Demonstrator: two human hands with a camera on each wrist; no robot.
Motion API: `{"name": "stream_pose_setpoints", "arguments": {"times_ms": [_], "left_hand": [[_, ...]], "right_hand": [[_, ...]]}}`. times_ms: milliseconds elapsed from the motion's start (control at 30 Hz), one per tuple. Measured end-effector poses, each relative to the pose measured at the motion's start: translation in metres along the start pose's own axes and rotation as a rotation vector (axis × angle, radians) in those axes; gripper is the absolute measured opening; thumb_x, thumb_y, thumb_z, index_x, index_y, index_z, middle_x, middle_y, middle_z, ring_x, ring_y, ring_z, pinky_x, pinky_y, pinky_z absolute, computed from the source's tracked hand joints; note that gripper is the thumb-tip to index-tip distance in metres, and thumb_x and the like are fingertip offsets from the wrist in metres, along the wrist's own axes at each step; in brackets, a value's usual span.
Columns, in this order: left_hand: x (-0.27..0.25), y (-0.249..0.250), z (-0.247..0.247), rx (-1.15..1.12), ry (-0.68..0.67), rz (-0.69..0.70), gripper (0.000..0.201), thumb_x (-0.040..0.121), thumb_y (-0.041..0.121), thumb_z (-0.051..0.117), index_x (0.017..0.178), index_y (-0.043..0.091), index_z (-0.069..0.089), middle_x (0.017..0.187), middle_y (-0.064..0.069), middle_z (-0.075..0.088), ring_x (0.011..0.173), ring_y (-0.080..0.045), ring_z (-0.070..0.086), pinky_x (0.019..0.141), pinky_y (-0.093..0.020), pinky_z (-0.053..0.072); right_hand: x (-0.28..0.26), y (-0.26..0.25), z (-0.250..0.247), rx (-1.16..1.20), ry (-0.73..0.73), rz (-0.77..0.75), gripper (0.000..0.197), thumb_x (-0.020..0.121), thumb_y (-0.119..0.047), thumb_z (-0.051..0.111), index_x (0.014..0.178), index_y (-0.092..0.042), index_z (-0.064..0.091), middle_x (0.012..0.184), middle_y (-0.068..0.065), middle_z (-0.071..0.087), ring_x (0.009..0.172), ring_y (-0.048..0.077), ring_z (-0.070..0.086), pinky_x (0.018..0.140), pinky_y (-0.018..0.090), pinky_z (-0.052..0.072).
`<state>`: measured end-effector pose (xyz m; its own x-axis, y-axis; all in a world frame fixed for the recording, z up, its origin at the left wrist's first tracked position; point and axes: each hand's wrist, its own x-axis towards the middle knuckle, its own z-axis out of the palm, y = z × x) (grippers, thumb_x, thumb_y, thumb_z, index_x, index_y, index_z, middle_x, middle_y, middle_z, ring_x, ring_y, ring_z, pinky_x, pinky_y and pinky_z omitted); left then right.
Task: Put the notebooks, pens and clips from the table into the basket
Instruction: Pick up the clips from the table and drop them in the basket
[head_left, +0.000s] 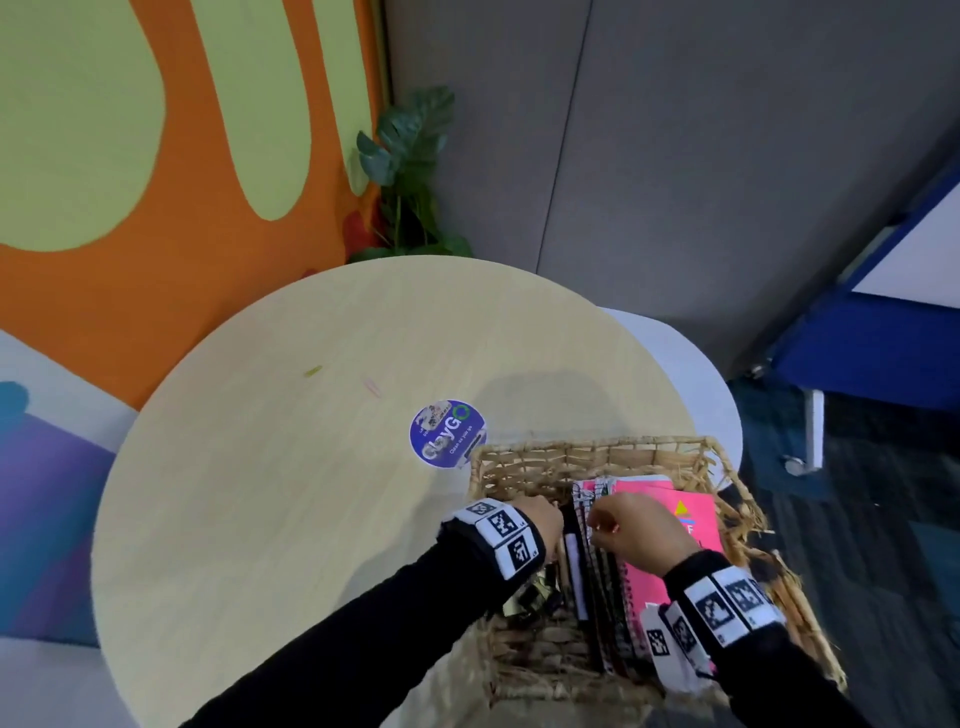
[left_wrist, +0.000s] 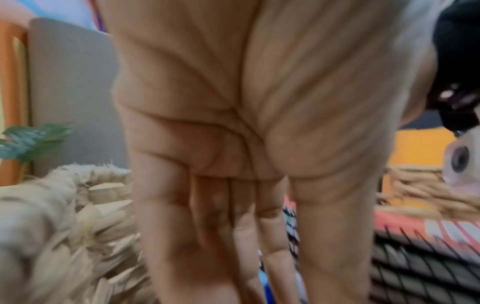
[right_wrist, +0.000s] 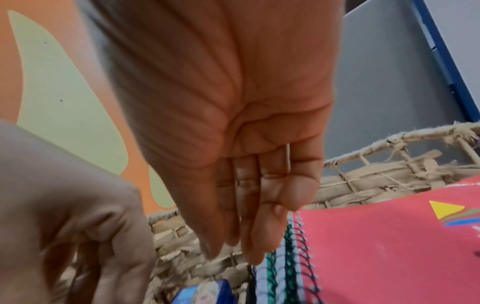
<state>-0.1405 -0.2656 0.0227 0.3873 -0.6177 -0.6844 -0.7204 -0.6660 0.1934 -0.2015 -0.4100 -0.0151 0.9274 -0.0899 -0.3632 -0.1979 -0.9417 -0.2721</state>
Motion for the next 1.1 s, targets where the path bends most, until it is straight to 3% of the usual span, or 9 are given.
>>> {"name": "stream_pose_setpoints", "arguments": {"times_ms": [100, 167, 267, 367, 567, 733, 833, 967, 1100], "left_hand": [[0.001, -0.020, 0.001, -0.225, 0.233, 0.055, 0.020, 0.084, 0.018, 0.062, 0.094, 0.002, 0.068, 0.093, -0.015, 0.070, 0.089, -0.032, 0.065, 0.073, -0.035, 0.052], [-0.005, -0.043, -0.001, -0.446, 0.438, 0.085, 0.022, 0.085, 0.021, 0.059, 0.100, 0.009, 0.068, 0.104, -0.010, 0.072, 0.097, -0.025, 0.066, 0.085, -0.034, 0.054], [-0.016, -0.086, 0.000, -0.740, 0.680, 0.008, 0.018, 0.086, 0.016, 0.059, 0.100, 0.009, 0.068, 0.103, -0.006, 0.073, 0.096, -0.019, 0.067, 0.088, -0.026, 0.051], [-0.025, -0.137, 0.011, -0.835, 0.835, -0.164, 0.017, 0.085, 0.012, 0.059, 0.099, 0.008, 0.069, 0.098, -0.006, 0.075, 0.086, -0.017, 0.066, 0.082, -0.019, 0.046], [-0.030, -0.226, 0.054, -0.884, 0.868, -0.463, 0.016, 0.088, 0.018, 0.056, 0.080, 0.032, 0.060, 0.075, 0.006, 0.062, 0.075, -0.014, 0.060, 0.069, -0.018, 0.040], [-0.029, -0.279, 0.087, -0.889, 0.861, -0.528, 0.037, 0.083, 0.016, 0.058, 0.066, 0.045, 0.043, 0.084, 0.007, 0.071, 0.084, -0.014, 0.069, 0.082, -0.023, 0.052], [-0.028, -0.301, 0.094, -0.883, 0.874, -0.524, 0.036, 0.081, 0.011, 0.058, 0.073, 0.044, 0.046, 0.085, 0.008, 0.070, 0.085, -0.012, 0.068, 0.083, -0.020, 0.051], [-0.025, -0.327, 0.087, -0.881, 0.903, -0.518, 0.022, 0.083, 0.010, 0.058, 0.084, 0.031, 0.052, 0.081, 0.010, 0.062, 0.081, -0.011, 0.062, 0.076, -0.013, 0.044], [-0.008, -0.364, 0.054, -0.837, 0.922, -0.543, 0.012, 0.086, 0.012, 0.055, 0.089, 0.024, 0.055, 0.085, 0.006, 0.059, 0.085, -0.015, 0.059, 0.076, -0.019, 0.041]], "right_hand": [[0.005, -0.006, -0.016, 0.044, 0.045, -0.025, 0.006, 0.083, -0.021, 0.062, 0.081, -0.017, 0.066, 0.085, 0.002, 0.070, 0.081, 0.019, 0.063, 0.070, 0.032, 0.049], [0.015, -0.018, -0.036, 0.111, 0.113, -0.087, 0.005, 0.081, -0.018, 0.064, 0.077, -0.016, 0.067, 0.078, 0.000, 0.070, 0.076, 0.018, 0.062, 0.066, 0.029, 0.045], [0.047, -0.053, -0.068, 0.205, 0.228, -0.149, 0.007, 0.082, -0.017, 0.065, 0.085, -0.016, 0.071, 0.075, -0.007, 0.066, 0.071, 0.012, 0.061, 0.063, 0.021, 0.044], [0.097, -0.103, -0.084, 0.279, 0.299, -0.244, 0.008, 0.083, -0.017, 0.064, 0.088, -0.015, 0.071, 0.081, -0.005, 0.069, 0.079, 0.018, 0.066, 0.077, 0.032, 0.052], [0.219, -0.216, -0.055, 0.016, 0.066, -0.304, 0.025, 0.090, -0.028, 0.054, 0.112, -0.021, 0.063, 0.120, -0.001, 0.065, 0.114, 0.022, 0.055, 0.099, 0.038, 0.039], [0.292, -0.259, -0.002, -0.024, -0.153, -0.137, 0.031, 0.092, -0.024, 0.053, 0.118, -0.008, 0.055, 0.129, 0.012, 0.056, 0.118, 0.030, 0.054, 0.099, 0.039, 0.044], [0.314, -0.265, 0.018, -0.035, -0.136, -0.022, 0.031, 0.090, -0.025, 0.052, 0.116, -0.008, 0.055, 0.128, 0.014, 0.056, 0.118, 0.032, 0.054, 0.099, 0.044, 0.046], [0.329, -0.266, 0.035, -0.053, -0.059, 0.042, 0.028, 0.094, -0.020, 0.047, 0.118, -0.007, 0.053, 0.128, 0.014, 0.054, 0.121, 0.029, 0.050, 0.100, 0.037, 0.043], [0.325, -0.262, 0.038, 0.003, -0.071, 0.075, 0.022, 0.093, -0.015, 0.050, 0.108, -0.001, 0.059, 0.118, 0.018, 0.063, 0.112, 0.031, 0.060, 0.092, 0.036, 0.049]]}}
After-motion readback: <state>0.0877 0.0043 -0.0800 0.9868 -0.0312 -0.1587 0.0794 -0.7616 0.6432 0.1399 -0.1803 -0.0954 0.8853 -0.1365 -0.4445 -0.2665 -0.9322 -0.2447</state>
